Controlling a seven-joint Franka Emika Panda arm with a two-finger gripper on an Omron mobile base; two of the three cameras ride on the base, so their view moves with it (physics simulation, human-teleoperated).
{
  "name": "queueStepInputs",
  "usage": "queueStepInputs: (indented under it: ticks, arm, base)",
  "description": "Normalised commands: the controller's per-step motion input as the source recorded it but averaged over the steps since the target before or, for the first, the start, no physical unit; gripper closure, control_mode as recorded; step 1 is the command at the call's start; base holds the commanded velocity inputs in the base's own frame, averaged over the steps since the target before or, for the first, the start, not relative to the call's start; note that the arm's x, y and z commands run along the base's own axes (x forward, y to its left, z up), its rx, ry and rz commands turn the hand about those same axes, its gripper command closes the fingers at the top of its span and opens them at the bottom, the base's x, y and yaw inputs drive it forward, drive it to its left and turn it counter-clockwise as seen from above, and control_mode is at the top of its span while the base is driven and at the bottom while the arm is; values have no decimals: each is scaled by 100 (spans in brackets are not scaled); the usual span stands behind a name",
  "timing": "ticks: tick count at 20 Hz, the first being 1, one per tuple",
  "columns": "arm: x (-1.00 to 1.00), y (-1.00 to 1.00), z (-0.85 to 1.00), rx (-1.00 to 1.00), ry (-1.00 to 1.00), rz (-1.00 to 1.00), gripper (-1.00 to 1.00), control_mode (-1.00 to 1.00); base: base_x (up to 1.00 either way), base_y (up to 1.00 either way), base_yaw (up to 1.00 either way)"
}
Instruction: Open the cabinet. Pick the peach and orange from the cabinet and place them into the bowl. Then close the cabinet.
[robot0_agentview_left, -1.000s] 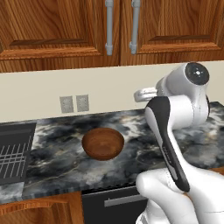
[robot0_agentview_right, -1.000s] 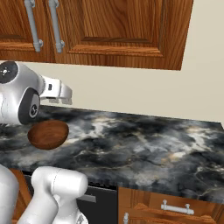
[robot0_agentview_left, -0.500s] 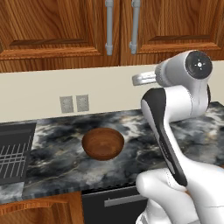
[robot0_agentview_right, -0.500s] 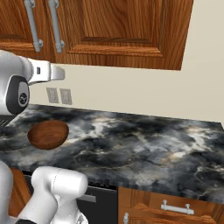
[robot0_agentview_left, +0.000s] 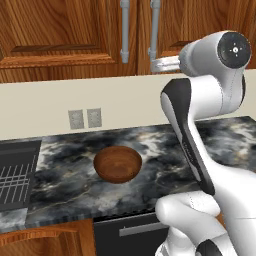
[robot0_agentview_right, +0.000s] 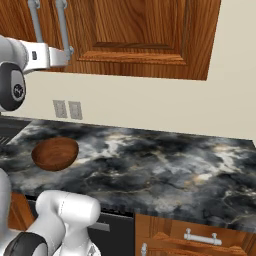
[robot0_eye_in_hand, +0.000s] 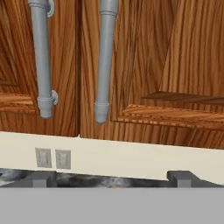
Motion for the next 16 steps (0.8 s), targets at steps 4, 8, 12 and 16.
queueStepInputs:
  ticks: [4,8,12,16]
  arm:
    - [1,21,29,0,-3,0,-100,-100]
    - [14,11,10,0,0,0,-100,-100]
    - [24,0,7,0,0,0,-100,-100]
    - [40,0,1,0,0,0,-100,-100]
  base:
    - [0,0,0]
    - [0,0,0]
    - [0,0,0]
    - [0,0,0]
